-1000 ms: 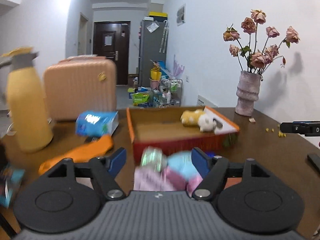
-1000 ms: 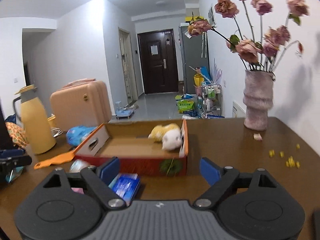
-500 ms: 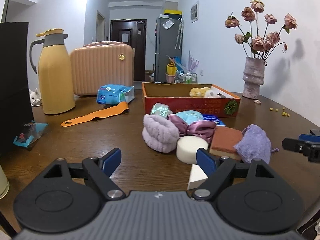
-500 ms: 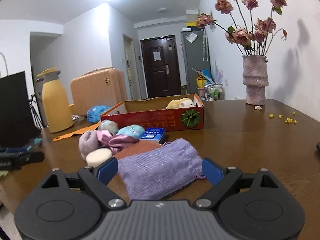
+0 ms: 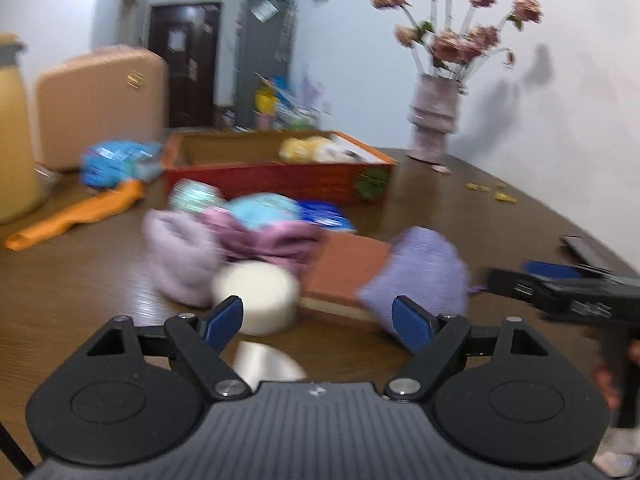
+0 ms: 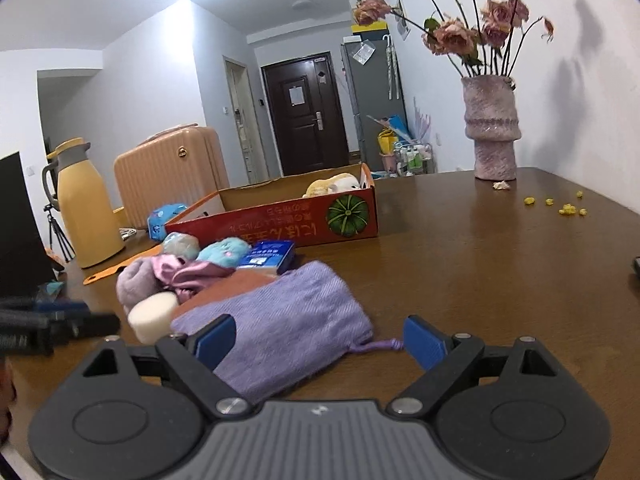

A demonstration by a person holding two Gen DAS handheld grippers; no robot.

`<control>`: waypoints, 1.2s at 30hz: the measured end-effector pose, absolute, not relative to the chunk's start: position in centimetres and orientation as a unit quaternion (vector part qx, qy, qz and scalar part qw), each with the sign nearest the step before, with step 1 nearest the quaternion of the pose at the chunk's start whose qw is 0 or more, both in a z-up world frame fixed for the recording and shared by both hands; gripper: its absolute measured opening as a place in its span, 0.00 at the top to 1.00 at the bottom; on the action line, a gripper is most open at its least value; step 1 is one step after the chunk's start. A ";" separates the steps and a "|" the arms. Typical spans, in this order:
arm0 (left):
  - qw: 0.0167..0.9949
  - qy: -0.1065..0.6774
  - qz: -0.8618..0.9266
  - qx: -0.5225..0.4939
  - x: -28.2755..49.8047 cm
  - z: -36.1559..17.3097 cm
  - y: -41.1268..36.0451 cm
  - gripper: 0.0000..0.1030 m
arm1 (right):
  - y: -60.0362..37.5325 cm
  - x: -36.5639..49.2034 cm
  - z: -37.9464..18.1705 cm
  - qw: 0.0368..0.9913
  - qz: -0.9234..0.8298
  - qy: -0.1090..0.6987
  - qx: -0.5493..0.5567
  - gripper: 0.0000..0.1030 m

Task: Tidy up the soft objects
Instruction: 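Withdraw both grippers from the box back toward the item pile, then grasp the purple lavender sachet with both grippers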

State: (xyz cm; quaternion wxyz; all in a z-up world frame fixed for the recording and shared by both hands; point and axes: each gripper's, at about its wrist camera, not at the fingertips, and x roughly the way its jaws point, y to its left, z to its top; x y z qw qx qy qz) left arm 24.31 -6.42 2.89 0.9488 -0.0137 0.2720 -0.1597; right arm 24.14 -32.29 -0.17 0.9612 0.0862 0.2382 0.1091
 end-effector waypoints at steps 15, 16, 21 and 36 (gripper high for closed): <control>0.930 0.313 -0.188 -0.054 27.0 -0.1 -11.0 0.60 | -32.7 34.4 -3.3 0.914 0.205 0.330 0.119 0.66; 0.929 0.313 -0.189 -0.057 27.0 -0.1 -10.8 0.63 | -32.5 33.8 -3.3 0.915 0.200 0.332 0.112 0.67; 0.924 0.317 -0.205 -0.063 25.6 0.2 -9.7 0.68 | -32.1 29.9 -3.1 0.921 0.177 0.329 0.106 0.73; 0.915 0.341 -0.197 -0.087 24.4 -0.7 -8.5 0.61 | -31.9 24.0 -3.2 0.934 0.157 0.298 0.119 0.45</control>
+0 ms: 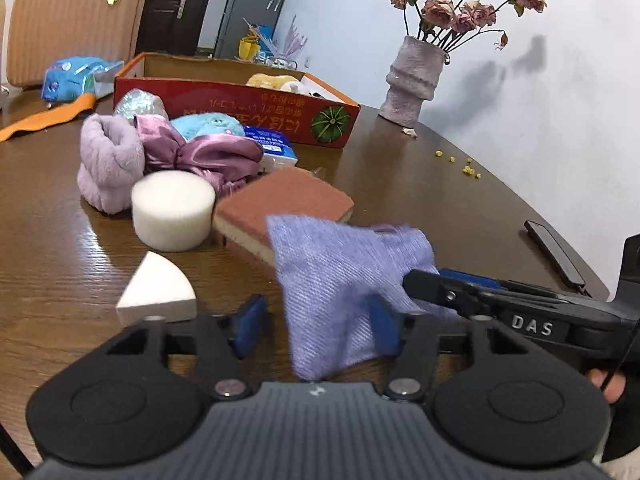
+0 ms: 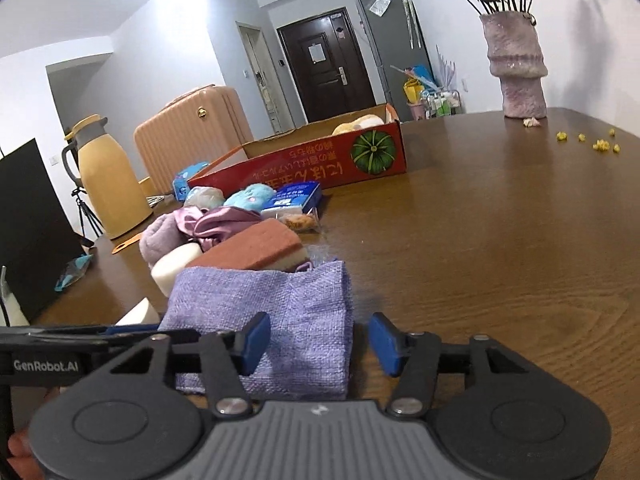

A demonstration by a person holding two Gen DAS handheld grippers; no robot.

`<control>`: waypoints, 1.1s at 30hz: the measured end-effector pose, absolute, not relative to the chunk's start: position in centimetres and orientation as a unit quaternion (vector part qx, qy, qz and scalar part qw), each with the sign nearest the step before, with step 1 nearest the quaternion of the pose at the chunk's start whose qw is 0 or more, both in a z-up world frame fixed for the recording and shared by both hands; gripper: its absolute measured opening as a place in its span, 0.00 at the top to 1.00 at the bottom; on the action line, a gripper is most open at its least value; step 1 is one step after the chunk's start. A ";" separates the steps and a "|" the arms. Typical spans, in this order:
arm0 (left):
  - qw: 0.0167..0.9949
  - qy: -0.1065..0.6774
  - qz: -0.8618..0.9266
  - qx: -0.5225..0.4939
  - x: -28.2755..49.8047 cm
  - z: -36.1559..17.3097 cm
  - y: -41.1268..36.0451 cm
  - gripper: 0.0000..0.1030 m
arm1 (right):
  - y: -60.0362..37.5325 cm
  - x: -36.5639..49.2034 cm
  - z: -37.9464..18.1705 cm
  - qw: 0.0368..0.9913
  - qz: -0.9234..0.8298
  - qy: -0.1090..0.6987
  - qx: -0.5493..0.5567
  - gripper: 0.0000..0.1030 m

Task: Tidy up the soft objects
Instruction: 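Grasp the purple lavender sachet with both grippers, then carry the purple sachet into the cardboard box and release it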

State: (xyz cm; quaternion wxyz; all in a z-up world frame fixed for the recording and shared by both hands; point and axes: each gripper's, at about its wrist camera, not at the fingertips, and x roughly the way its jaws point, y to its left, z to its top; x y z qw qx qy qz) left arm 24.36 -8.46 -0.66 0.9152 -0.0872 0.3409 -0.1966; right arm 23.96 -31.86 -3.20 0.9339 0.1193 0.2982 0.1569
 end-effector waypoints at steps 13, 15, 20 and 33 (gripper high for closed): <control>0.917 0.328 -0.217 -0.062 24.0 -0.2 -8.8 0.90 | -28.8 24.3 -3.4 0.947 0.141 0.286 0.029 0.80; 0.919 0.317 -0.226 -0.062 24.1 0.6 -8.9 0.91 | -29.8 24.4 -3.2 0.947 0.148 0.281 0.057 0.82; 0.923 0.272 -0.261 -0.079 25.7 4.0 -8.7 0.92 | -31.8 25.4 -0.7 0.952 0.157 0.245 0.094 0.82; 0.917 0.291 -0.247 -0.119 50.0 9.1 -10.1 0.92 | -32.0 48.1 7.1 0.953 0.169 0.248 0.037 0.98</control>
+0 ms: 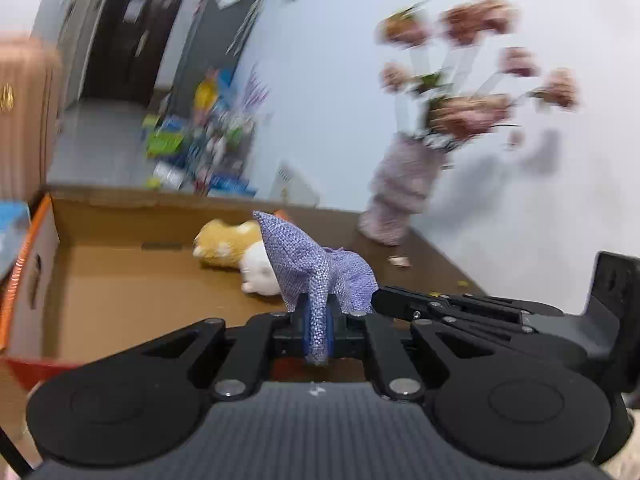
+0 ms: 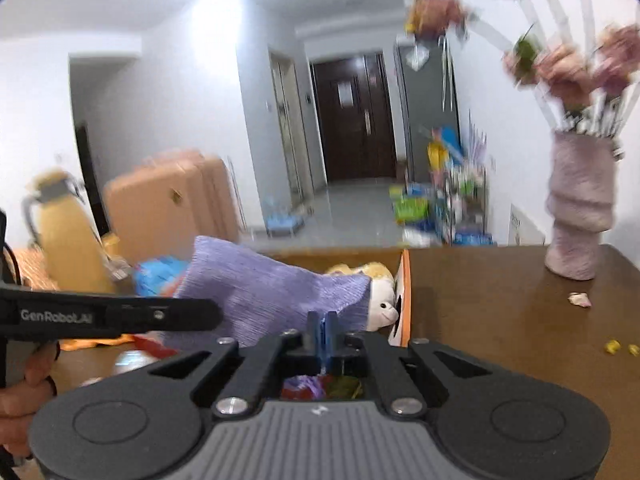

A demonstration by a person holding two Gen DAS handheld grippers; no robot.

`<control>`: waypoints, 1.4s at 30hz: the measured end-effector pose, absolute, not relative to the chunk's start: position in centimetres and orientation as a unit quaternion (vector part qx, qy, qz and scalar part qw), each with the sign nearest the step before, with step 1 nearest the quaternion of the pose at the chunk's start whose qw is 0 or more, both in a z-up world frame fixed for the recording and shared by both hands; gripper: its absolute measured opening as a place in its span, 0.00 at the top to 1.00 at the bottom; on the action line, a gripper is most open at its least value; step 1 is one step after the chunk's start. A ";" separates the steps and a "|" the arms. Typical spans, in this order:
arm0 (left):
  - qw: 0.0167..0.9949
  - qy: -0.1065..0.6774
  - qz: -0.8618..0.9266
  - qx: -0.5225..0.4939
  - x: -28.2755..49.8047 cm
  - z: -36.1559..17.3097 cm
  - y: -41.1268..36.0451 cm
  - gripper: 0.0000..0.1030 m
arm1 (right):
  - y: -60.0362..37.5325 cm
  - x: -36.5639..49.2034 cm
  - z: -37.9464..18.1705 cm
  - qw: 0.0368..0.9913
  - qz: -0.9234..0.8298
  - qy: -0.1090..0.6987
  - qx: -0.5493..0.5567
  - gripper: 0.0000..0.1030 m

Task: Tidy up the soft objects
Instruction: 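Carry the purple sachet into the cardboard box and release it, then withdraw both grippers from the box back over the table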

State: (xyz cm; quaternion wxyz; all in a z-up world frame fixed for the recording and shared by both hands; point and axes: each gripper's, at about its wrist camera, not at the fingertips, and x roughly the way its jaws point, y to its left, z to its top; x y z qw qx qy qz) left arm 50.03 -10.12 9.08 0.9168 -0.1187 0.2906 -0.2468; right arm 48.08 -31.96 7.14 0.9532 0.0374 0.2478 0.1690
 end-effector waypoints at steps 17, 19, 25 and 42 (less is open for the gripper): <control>0.927 0.336 -0.167 -0.026 52.6 5.7 -11.5 0.45 | -31.3 52.6 3.9 0.944 0.130 0.303 0.022 0.64; 0.937 0.312 -0.155 -0.005 50.3 7.0 -11.3 0.40 | -31.8 51.0 5.0 0.947 0.130 0.292 0.022 0.58; 0.963 0.242 -0.113 0.022 41.2 9.8 -9.3 0.21 | -32.9 43.0 7.1 0.962 0.136 0.237 0.020 0.31; 0.974 0.219 0.044 0.018 23.7 2.4 -3.0 0.04 | -35.9 25.7 0.3 0.972 0.134 0.195 0.003 0.03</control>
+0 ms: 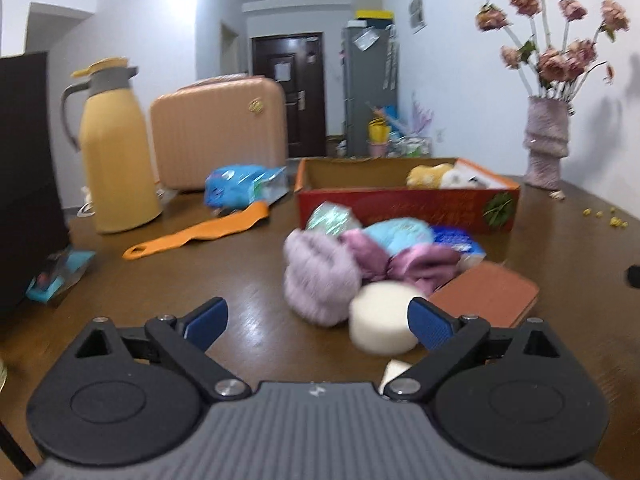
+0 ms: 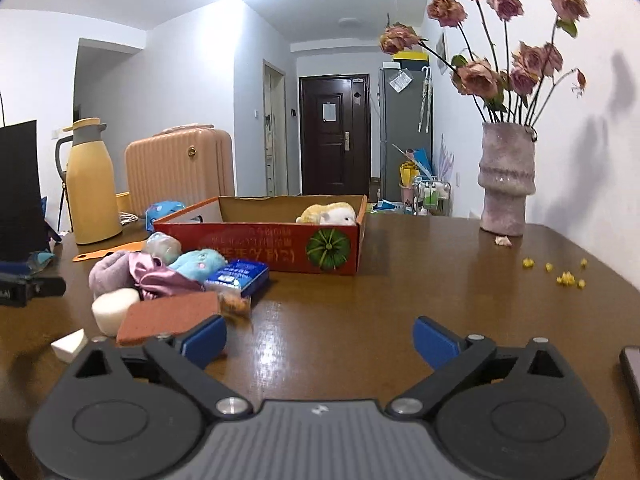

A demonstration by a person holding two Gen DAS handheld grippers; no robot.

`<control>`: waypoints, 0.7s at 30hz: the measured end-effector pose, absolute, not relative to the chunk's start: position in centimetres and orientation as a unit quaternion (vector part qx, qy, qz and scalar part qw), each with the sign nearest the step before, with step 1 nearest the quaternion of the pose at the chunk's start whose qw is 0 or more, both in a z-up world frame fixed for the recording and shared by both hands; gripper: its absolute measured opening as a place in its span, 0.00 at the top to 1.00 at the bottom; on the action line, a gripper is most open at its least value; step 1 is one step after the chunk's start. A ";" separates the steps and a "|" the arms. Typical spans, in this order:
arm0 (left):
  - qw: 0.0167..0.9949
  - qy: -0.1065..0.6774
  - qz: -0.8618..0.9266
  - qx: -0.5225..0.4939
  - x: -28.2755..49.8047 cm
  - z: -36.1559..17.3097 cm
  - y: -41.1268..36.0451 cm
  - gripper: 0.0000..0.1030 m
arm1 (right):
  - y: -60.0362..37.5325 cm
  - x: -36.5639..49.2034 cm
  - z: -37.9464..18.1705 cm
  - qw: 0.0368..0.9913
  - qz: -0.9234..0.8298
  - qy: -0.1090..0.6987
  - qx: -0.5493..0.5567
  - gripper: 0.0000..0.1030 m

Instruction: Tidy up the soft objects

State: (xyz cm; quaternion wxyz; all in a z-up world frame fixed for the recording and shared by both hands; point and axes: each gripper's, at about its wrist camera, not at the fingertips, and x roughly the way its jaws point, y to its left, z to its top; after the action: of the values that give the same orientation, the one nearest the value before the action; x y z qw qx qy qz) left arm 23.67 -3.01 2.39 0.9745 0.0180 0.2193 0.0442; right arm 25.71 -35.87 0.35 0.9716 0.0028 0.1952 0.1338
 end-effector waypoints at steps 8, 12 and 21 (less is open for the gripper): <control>0.968 0.243 0.054 0.022 24.7 1.2 -3.2 0.04 | -35.5 24.6 -0.1 0.975 0.119 0.185 -0.007 0.02; 0.968 0.246 0.046 0.023 25.5 0.9 -3.7 0.04 | -35.2 24.6 -0.5 0.975 0.114 0.191 -0.015 0.02; 0.967 0.251 0.026 0.024 26.2 0.4 -4.4 0.04 | -35.8 24.8 -1.2 0.973 0.100 0.208 -0.004 0.02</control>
State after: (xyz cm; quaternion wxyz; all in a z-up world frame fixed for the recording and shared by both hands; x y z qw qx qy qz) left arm 26.16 -4.44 0.45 0.9672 0.0236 0.2515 0.0257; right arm 24.76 -35.79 -1.19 0.9731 -0.0042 0.2078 0.0997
